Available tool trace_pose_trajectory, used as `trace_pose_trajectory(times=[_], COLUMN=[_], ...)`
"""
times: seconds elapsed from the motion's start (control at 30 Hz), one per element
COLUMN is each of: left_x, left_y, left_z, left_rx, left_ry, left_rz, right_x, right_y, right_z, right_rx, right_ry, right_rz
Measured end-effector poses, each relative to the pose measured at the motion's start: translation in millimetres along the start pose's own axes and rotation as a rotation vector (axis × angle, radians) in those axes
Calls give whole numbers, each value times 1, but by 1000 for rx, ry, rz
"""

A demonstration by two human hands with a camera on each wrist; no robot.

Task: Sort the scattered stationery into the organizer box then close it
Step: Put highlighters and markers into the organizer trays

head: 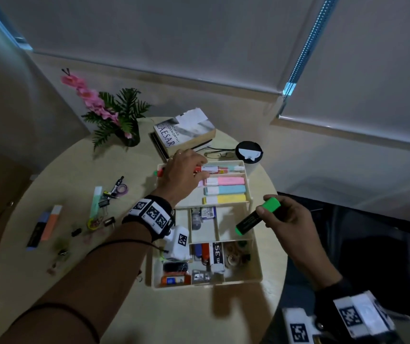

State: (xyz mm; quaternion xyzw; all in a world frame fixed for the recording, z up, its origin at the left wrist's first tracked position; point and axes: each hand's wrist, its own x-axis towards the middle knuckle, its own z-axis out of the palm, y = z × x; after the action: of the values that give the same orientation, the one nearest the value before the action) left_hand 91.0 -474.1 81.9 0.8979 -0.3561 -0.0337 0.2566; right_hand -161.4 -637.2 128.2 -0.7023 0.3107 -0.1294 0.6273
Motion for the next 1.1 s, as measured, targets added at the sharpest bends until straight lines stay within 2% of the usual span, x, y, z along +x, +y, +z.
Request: trace_pose_trajectory(times=[0.17, 0.27, 0.37, 0.47, 0.67, 0.83, 0.97, 1.1], left_x=[-20, -47, -80, -112, -169, -210, -230, -239], left_y=[1, -2, -8, -20, -54, -93, -112, -127], left_z=[-14, -28, -41, -49, -59, -70, -78, -87], left_rx=[-51, -110, -158, -181, -171, -166, -156, -149], left_ry=[61, 81, 24, -37, -65, -30, -15, -30], left_rz=[-36, 13, 52, 37, -53, -91, -102, -121], right_x=[6, 12, 14, 20, 34, 26, 21, 18], right_y=[13, 28, 41, 61, 70, 63, 63, 64], right_z=[19, 34, 53, 70, 92, 97, 100, 107], right_rx=[-44, -242, -570, -717, -741, -684, -730, -763], right_ry=[-12, 9, -26, -34, 12, 39, 17, 55], right_rz=[18, -13, -87, -100, -104, -76, -96, -124])
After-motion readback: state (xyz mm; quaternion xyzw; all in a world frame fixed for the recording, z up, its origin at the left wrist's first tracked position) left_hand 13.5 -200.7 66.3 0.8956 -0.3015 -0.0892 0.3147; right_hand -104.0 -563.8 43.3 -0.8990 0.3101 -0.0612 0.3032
